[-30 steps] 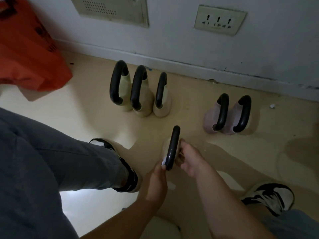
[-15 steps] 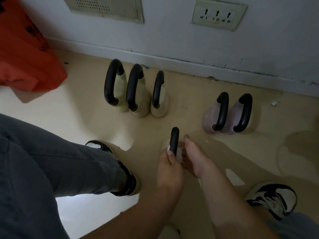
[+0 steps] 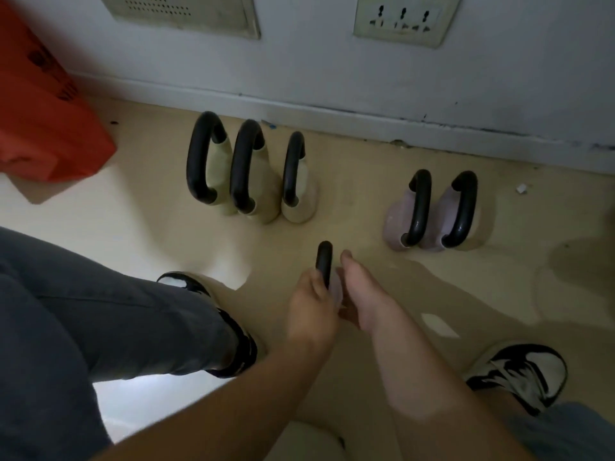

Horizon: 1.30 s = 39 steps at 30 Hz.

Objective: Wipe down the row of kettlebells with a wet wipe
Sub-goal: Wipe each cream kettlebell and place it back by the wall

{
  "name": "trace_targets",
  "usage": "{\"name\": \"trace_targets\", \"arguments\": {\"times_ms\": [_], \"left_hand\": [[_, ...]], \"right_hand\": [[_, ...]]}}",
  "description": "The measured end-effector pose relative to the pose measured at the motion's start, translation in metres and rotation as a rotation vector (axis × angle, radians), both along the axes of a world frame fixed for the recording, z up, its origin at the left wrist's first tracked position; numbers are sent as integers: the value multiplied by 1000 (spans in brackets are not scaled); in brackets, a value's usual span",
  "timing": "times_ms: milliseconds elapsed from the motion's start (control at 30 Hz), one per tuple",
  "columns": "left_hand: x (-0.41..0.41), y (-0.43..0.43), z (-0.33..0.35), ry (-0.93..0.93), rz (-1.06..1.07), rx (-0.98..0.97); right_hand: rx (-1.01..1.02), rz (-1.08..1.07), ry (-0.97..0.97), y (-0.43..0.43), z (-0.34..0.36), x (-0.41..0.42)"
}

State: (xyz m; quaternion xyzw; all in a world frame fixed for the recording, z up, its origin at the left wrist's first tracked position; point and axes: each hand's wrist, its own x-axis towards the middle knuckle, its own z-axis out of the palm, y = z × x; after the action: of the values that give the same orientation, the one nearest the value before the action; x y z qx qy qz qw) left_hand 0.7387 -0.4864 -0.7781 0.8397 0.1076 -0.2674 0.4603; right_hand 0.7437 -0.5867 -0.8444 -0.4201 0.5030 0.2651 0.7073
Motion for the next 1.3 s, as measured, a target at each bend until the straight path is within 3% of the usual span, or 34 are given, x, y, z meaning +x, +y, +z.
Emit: {"name": "trace_targets", "arguments": {"times_ms": [133,267,400,467,600,800,867,1000,1200,1267,1300], "left_hand": [[-61,58,-16,-133,-268,113],[-55,65,-26,55,-376,210],[-28,67,-21,84,-40,226],[-16,64,-12,100,63,88],[-31,35,15,140,31,-117],[-18,31,21,-19,-26,-35],[5,25,23,-121,-179,-76],[53,10,-5,-369,-783,259],[109,-32,-22,-144,-974,511],[104,-38,-21,-188,-1152,650],[97,-36,-20,-302,-1287,694]], "right_hand": [[-60,-40,-18,9,11,-1],[-59,-93,-51,17,19,-11],[-109,-165,-51,22,19,-20],[-114,-155,-50,25,16,-22],[-46,-138,-63,27,17,-22],[5,-149,-86,18,14,-28],[-16,-146,-83,18,14,-27],[-33,-149,-48,12,3,-28],[76,-223,-59,5,0,-26],[96,-209,-38,2,-2,-21],[100,-199,-29,-1,-5,-20]]}}
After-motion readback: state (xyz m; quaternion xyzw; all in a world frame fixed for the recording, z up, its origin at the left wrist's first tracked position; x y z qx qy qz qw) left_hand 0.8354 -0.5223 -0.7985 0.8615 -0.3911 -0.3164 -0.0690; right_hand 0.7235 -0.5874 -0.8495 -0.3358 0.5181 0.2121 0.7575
